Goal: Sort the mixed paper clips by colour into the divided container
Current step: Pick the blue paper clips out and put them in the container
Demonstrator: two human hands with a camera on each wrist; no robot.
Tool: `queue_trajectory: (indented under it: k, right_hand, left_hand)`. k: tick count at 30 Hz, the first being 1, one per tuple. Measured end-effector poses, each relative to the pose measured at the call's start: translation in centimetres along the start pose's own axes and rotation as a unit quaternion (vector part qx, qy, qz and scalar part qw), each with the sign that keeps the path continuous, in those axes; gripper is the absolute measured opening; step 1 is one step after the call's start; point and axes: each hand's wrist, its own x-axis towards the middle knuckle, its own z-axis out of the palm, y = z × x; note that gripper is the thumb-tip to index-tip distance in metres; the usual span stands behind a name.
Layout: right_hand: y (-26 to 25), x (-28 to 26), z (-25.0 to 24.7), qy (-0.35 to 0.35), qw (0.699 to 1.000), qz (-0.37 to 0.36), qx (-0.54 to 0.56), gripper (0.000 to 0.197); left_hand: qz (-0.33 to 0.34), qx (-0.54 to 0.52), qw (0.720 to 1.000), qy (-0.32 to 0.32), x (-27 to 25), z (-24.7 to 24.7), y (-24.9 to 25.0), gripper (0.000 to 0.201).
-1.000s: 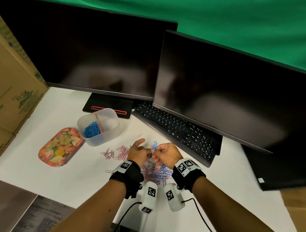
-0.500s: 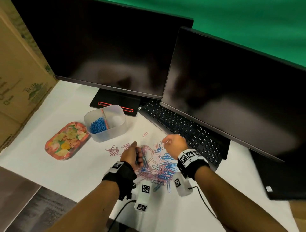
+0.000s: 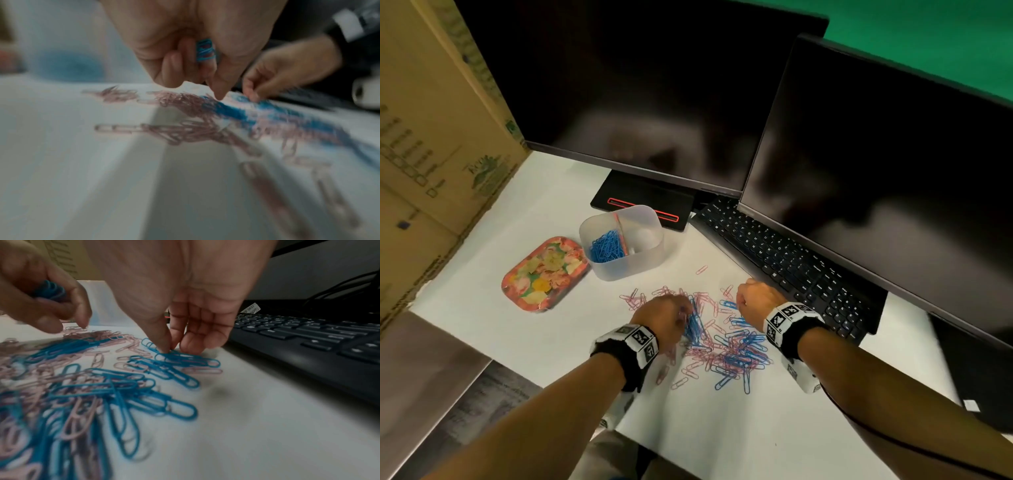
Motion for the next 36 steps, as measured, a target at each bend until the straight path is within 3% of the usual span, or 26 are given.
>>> queue_trajectory:
  k: [2,5,9,13,19,23,25,27,28,30,33,36]
  right_hand:
    - [0.1,-0.6,0.2,-0.003,1.000,0.014,0.001,0.023]
    - [0.6,-1.2,0.5,-0.005,0.999,0.024,0.020,0.020]
    - [1.1,-1.5,0.9,0.012,0.997,0.034,0.065,0.012]
    - [1.2,-1.6,0.9,0.019,0.994,0.027,0.101,0.022]
    - [-0.6,-2.4,1.0,0.081,0.979,0.001,0.188,0.017]
    - [-2.9,-2.8,2.0,0.058,0.977,-0.028,0.204,0.012]
    - [-4.3,-2.8,2.9,0.039,0.987,-0.046,0.152,0.023]
    - [-5.4,-2.6,3.5,0.039,0.994,-0.053,0.088,0.035]
    - [-5.8,-2.5,3.7,0.041,0.995,-0.048,0.078,0.037]
    - [-6.3,-2.1,3.9,0.044,0.995,-0.034,0.083,0.032]
    - [-6.4,-1.8,3.9,0.041,0.992,-0.015,0.121,0.021]
    - [-5.9,-1.8,3.8,0.029,0.981,0.002,0.191,0.013]
  left_hand:
    - [0.067,0.085,0.993,-0.039,0.7,-0.1,0.1,0.035]
    - [0.132,0.173,0.972,-0.089,1.5,-0.3,0.7,0.035]
    - [0.156,0.234,0.953,-0.112,2.1,-0.7,1.2,0.025]
    - [0.155,0.246,0.952,-0.095,2.6,-0.4,1.0,0.016]
    - [0.083,0.013,0.996,0.001,2.5,-1.3,0.4,0.015]
    - [0.015,-0.152,0.987,0.054,2.2,-2.0,-0.6,0.022]
    - [-0.048,-0.296,0.953,0.042,2.1,-2.3,-0.7,0.033]
    - [-0.120,-0.471,0.873,0.019,1.7,-2.6,-0.6,0.040]
    - [-0.140,-0.523,0.840,0.014,1.4,-2.8,-0.7,0.040]
    - [-0.153,-0.579,0.801,-0.003,0.6,-3.0,-1.0,0.034]
    - [-0.177,-0.623,0.761,-0.033,-0.3,-2.9,-1.3,0.024]
    - [-0.204,-0.615,0.759,-0.062,-0.4,-2.5,-1.4,0.018]
